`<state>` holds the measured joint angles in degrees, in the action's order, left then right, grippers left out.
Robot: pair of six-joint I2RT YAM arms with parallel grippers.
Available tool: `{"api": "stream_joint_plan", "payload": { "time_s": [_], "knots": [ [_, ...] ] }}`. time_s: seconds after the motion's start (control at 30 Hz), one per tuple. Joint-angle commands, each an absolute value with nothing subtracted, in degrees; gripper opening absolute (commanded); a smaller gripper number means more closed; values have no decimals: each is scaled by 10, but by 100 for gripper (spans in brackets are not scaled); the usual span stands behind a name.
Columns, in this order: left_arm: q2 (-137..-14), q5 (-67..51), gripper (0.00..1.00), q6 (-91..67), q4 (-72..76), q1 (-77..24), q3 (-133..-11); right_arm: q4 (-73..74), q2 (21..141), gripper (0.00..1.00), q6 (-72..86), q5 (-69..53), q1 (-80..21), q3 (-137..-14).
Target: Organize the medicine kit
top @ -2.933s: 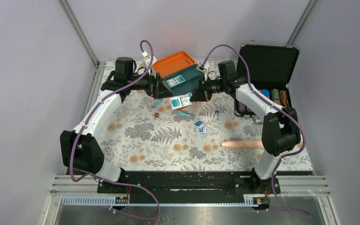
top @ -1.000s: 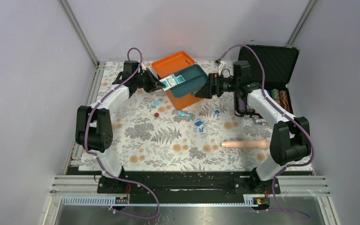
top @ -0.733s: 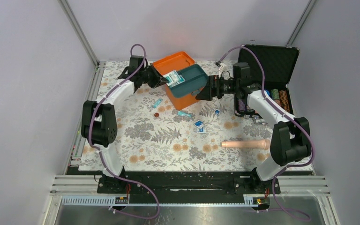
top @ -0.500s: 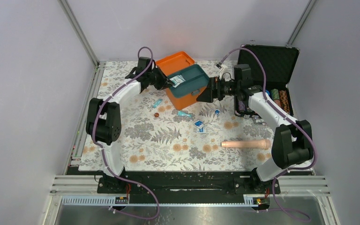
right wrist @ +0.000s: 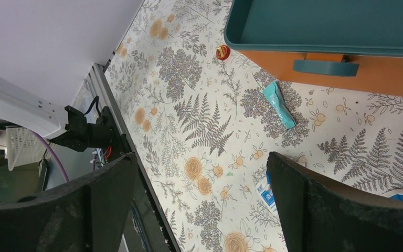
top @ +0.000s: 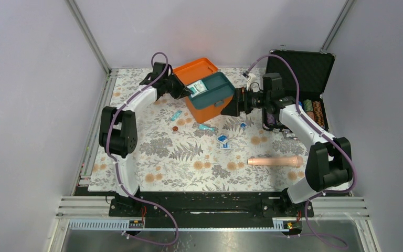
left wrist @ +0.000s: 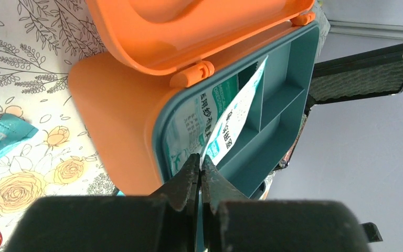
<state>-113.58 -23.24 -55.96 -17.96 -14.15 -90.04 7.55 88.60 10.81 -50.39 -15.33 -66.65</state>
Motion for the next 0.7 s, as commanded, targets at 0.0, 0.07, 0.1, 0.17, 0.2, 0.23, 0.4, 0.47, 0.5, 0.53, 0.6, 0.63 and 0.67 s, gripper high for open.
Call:
{"api": "stream_joint_plan", "payload": {
  "time_s": [0.0, 0.07, 0.1, 0.17, 0.2, 0.23, 0.4, 0.47, 0.5, 0.53, 0.6, 0.63, 0.67],
  "knots": [
    [-1150, -230, 0, -556, -159, -142, -935, 79, 872, 99, 98, -498, -156, -670],
    [-1153, -225, 0, -553, -159, -142, -940, 80, 871, 100, 98, -497, -156, -670],
    [-1154, -221, 0, -548, -160, -143, -943, 79, 871, 99, 98, -497, -156, -669],
    [-1155, -219, 0, -547, -161, -143, -946, 79, 873, 100, 98, -496, -156, -671],
    [-1155, -218, 0, -546, -161, -143, -948, 79, 873, 100, 98, -495, -156, -670],
    [-1154, -217, 0, -545, -162, -143, -949, 80, 874, 100, 98, -495, -156, -671],
    [-1136, -213, 16, -530, -165, -138, -951, 79, 877, 99, 98, -494, -156, -671],
    [-1127, -208, 19, -526, -167, -135, -951, 79, 879, 100, 98, -494, -156, -672],
    [-1122, -206, 20, -522, -167, -134, -951, 79, 881, 99, 98, -494, -156, -673],
    [-1118, -204, 24, -518, -168, -132, -952, 78, 881, 100, 98, -494, -156, -674],
    [-1111, -201, 31, -510, -169, -132, -954, 78, 886, 100, 99, -493, -156, -677],
    [-1108, -200, 32, -505, -169, -132, -954, 77, 888, 99, 99, -493, -156, -678],
    [-1105, -200, 32, -498, -169, -132, -956, 77, 890, 99, 100, -493, -156, -680]
  ]
}}
